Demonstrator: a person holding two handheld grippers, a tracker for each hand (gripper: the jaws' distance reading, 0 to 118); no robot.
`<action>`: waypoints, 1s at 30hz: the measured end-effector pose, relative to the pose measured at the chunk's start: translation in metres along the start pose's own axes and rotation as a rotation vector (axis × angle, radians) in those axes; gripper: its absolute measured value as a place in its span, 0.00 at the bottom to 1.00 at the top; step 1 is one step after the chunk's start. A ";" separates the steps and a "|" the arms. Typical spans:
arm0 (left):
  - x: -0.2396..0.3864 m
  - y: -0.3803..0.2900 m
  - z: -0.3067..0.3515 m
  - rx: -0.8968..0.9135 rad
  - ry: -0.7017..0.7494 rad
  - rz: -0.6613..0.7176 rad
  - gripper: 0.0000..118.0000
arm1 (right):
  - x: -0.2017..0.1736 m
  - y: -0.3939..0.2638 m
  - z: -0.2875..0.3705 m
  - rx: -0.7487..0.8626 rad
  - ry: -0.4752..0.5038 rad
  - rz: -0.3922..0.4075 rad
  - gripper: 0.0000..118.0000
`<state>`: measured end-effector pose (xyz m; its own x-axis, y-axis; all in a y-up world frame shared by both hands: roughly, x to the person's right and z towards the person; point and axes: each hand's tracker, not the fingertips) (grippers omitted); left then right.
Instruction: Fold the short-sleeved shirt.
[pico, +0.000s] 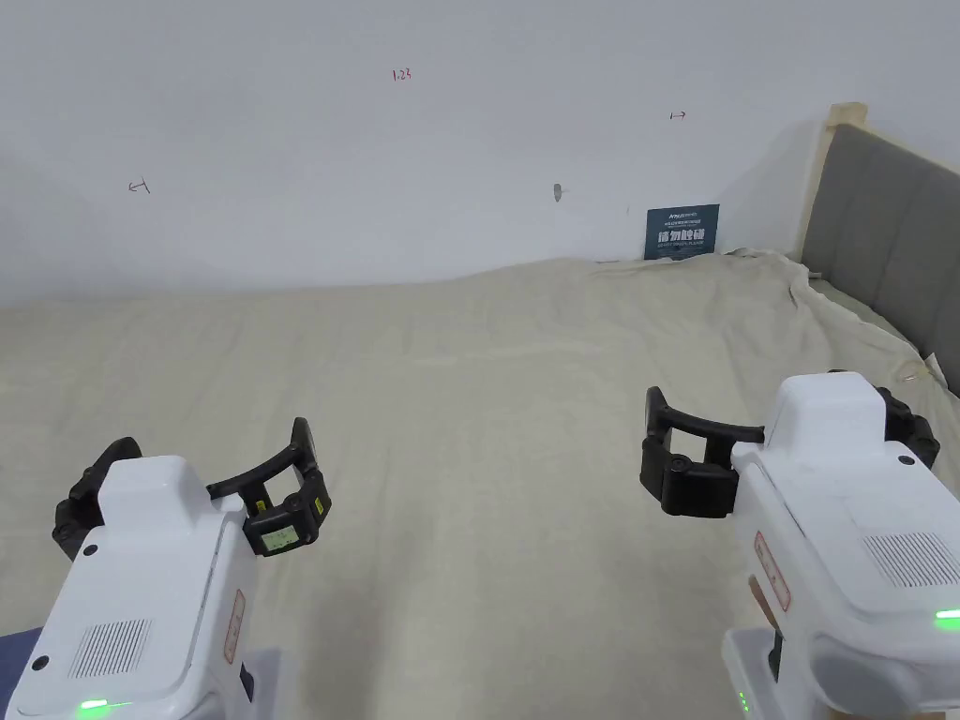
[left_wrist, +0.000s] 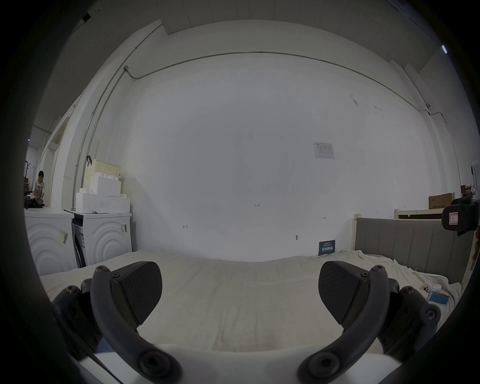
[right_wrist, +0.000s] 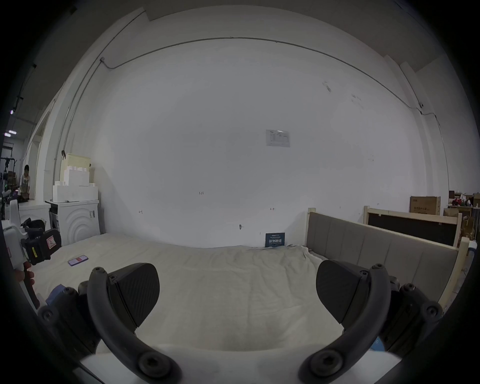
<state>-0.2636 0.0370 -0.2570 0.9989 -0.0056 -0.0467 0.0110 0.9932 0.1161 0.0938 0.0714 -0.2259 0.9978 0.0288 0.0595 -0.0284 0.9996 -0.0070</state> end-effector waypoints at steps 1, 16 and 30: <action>0.000 0.000 0.000 0.001 0.003 0.001 1.00 | 0.000 0.001 -0.001 -0.020 -0.011 -0.024 1.00; -0.005 0.009 -0.001 0.013 -0.003 0.010 1.00 | -0.002 0.011 -0.027 -0.599 -0.159 -0.265 0.99; -0.007 0.010 -0.003 0.020 -0.001 0.011 1.00 | -0.004 0.011 -0.026 -0.535 -0.126 -0.227 0.99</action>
<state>-0.2710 0.0472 -0.2586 0.9990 0.0051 -0.0444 0.0010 0.9907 0.1360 0.0911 0.0820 -0.2521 0.9597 -0.1527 0.2360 0.2519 0.8399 -0.4807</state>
